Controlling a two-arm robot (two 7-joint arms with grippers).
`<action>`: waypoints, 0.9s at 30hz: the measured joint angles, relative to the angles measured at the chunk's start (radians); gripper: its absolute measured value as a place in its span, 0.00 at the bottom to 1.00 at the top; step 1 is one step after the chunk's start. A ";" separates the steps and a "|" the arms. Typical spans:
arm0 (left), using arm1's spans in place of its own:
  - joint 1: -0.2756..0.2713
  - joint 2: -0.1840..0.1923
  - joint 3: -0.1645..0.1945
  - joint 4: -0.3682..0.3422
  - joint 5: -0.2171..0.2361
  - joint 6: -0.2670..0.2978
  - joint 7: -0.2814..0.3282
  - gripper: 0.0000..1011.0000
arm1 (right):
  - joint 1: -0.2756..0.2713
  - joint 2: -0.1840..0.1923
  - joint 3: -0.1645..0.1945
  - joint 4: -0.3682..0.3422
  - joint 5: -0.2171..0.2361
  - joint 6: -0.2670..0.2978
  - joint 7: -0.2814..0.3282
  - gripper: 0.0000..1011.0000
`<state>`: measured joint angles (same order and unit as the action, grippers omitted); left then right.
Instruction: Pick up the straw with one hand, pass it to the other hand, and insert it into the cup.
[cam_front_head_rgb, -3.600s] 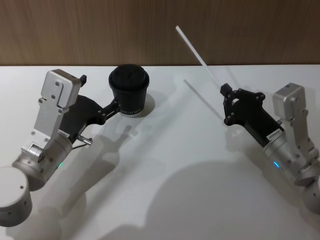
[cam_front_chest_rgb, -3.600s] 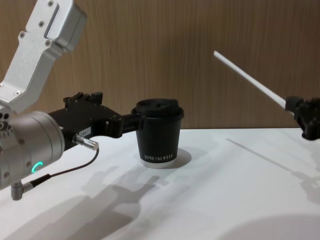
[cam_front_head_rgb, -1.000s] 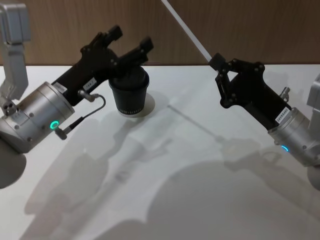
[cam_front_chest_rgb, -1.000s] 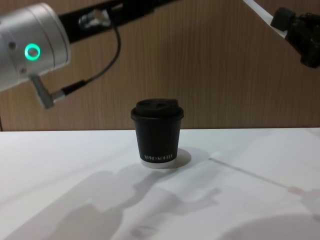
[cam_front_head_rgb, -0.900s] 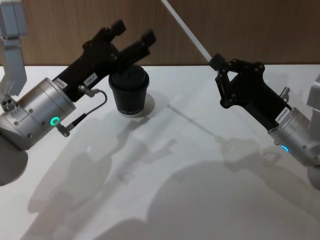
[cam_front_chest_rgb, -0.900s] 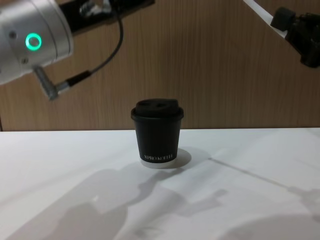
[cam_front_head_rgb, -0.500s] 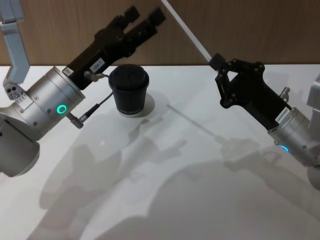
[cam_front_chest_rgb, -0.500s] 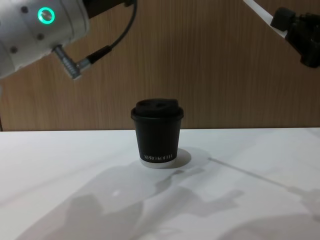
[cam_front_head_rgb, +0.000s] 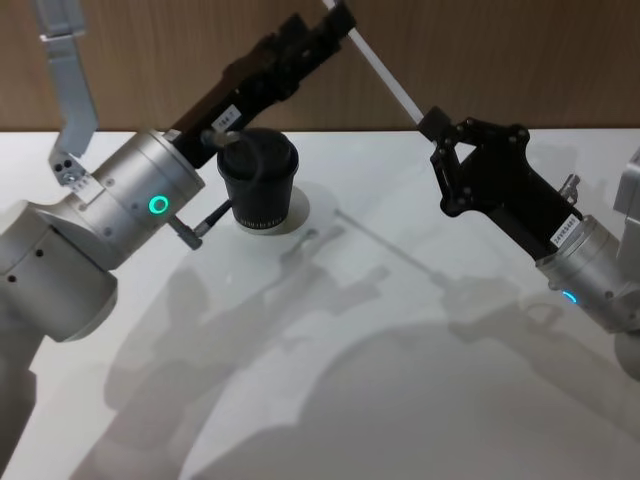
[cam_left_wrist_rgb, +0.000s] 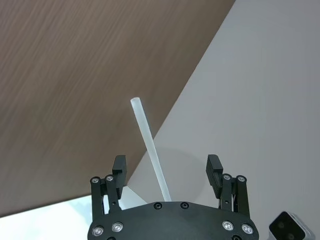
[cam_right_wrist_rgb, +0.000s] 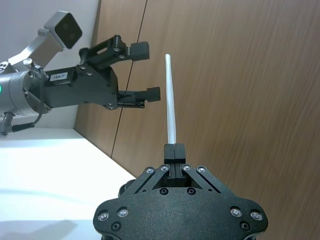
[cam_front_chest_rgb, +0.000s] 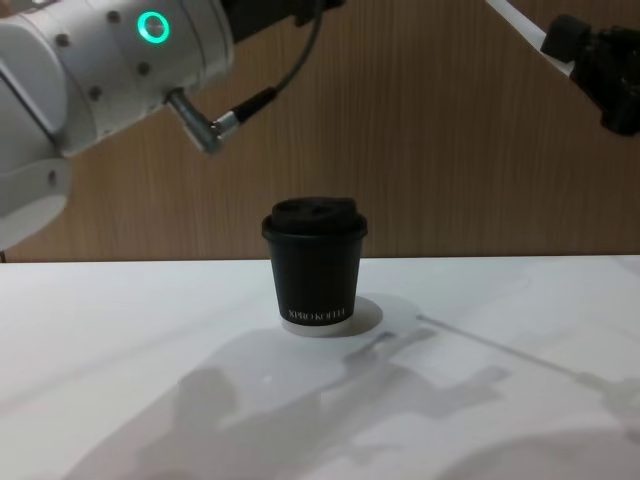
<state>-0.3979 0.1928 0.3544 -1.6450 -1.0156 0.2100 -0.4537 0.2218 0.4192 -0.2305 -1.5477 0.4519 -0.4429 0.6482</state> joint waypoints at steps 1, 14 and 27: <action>-0.003 -0.003 0.003 0.006 -0.002 0.002 0.001 0.99 | 0.000 0.000 0.000 0.000 0.000 0.000 0.000 0.00; -0.047 -0.039 0.033 0.078 -0.029 0.011 0.003 0.99 | 0.000 0.000 0.000 0.000 0.000 0.000 0.000 0.00; -0.066 -0.055 0.046 0.115 -0.046 -0.005 -0.006 0.99 | 0.000 0.000 0.000 0.000 0.000 0.000 0.000 0.00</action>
<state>-0.4641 0.1382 0.4001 -1.5300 -1.0620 0.2052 -0.4597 0.2218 0.4192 -0.2306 -1.5477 0.4519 -0.4429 0.6482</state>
